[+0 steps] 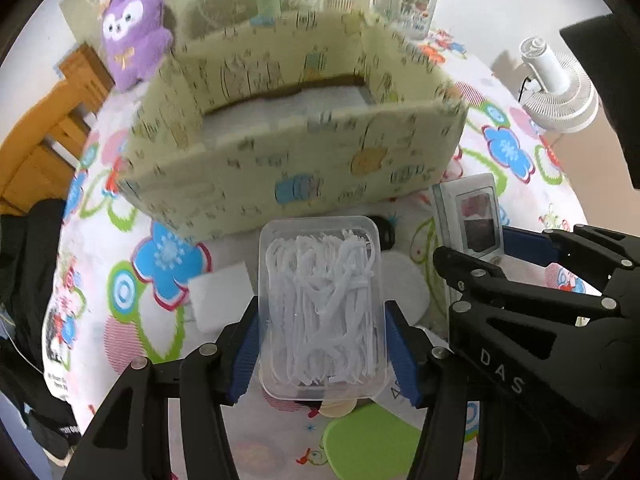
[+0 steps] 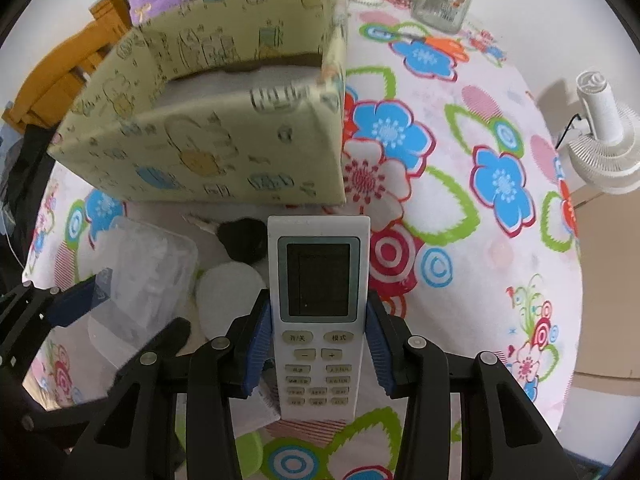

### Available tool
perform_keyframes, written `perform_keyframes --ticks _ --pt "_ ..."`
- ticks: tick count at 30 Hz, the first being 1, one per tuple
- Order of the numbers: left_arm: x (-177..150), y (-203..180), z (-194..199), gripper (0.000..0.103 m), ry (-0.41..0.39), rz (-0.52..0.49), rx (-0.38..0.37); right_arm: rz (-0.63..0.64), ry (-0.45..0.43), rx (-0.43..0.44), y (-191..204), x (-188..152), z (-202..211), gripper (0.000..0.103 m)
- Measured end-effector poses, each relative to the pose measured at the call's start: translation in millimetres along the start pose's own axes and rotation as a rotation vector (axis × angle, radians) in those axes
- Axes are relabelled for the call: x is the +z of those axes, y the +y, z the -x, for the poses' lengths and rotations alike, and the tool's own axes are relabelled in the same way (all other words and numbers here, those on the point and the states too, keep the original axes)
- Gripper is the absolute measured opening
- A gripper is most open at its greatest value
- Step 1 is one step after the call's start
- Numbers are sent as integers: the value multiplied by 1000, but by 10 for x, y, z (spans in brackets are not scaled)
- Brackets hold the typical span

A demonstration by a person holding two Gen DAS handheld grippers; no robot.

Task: Organize rigid objects
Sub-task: 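Carry floss box with left gripper while right gripper lowers remote into fabric box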

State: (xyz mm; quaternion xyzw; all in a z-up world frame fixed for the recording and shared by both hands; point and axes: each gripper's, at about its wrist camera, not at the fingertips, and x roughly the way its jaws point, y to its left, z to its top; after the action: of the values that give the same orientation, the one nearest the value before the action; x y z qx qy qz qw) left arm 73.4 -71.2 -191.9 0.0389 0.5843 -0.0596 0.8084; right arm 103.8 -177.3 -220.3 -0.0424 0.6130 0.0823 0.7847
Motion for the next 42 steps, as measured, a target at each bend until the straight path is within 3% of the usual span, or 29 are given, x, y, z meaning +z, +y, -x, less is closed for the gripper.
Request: perform_keyframes --ticks 17,42 --pt "69 53 556 59 -83 3 12 -25 -103 4 160 72 615 47" --pt "62 433 1078 59 -169 0 -15 -23 -168 -17 572 146 1174 47"
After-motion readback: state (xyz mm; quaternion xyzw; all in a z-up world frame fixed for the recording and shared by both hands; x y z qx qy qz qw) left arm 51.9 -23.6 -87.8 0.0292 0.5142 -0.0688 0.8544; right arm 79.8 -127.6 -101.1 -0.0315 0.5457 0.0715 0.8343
